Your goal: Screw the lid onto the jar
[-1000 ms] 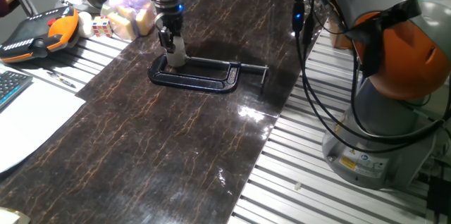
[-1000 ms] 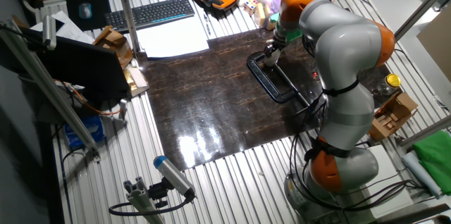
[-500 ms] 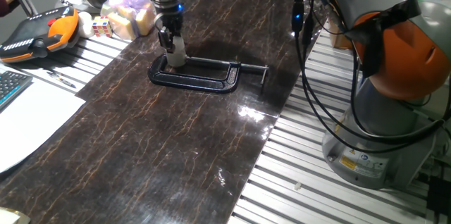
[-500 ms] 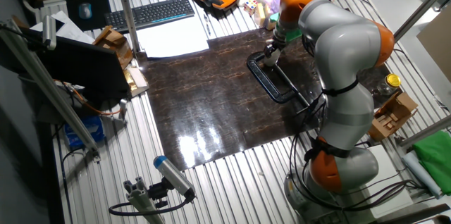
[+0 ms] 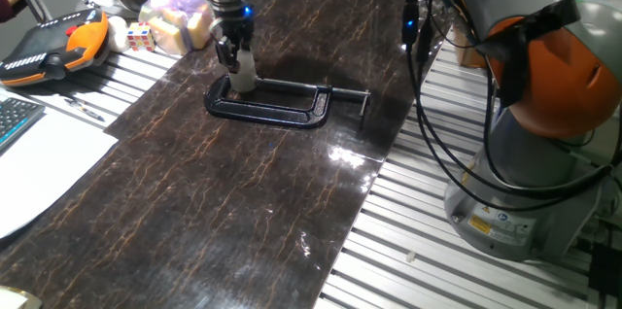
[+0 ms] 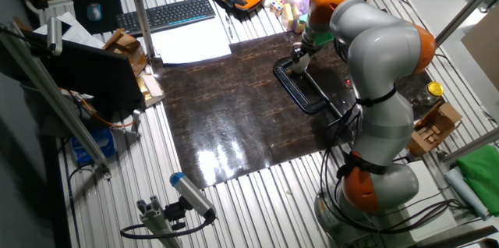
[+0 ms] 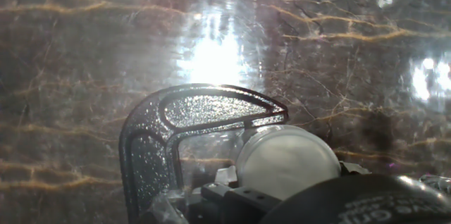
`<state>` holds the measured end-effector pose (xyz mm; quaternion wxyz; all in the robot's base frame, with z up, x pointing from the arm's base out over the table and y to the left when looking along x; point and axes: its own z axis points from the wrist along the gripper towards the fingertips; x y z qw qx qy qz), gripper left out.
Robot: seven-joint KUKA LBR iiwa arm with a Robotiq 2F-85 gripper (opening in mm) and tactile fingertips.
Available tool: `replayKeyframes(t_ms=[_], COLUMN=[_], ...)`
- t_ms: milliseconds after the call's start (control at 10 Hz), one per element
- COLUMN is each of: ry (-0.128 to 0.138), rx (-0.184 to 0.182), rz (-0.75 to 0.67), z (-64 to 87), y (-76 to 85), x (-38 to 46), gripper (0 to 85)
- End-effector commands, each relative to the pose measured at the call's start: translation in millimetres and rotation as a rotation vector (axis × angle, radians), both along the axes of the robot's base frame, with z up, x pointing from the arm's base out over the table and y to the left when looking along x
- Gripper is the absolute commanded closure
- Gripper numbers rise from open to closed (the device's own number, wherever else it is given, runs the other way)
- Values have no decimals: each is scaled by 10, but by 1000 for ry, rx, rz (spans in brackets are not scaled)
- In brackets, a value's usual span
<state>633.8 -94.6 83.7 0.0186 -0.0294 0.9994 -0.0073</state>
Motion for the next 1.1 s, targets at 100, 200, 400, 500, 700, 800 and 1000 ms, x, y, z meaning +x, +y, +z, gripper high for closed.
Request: replayKeyframes(t_ms=[100,200,400,500,700,800,1000], ry=[1,2,1,0,-1,-2,-3], rx=[5,11,7,5,9,10,16], rz=[-87,-127,-190,-236,-326,-365,-449], z=[-6,-6,-3,0,1,0,-4], y=[2,1,-1,-1,-2,-2,-3], x=[1,1,1,1,2,2,2], gripper=[393,393,393,393,393,393,393])
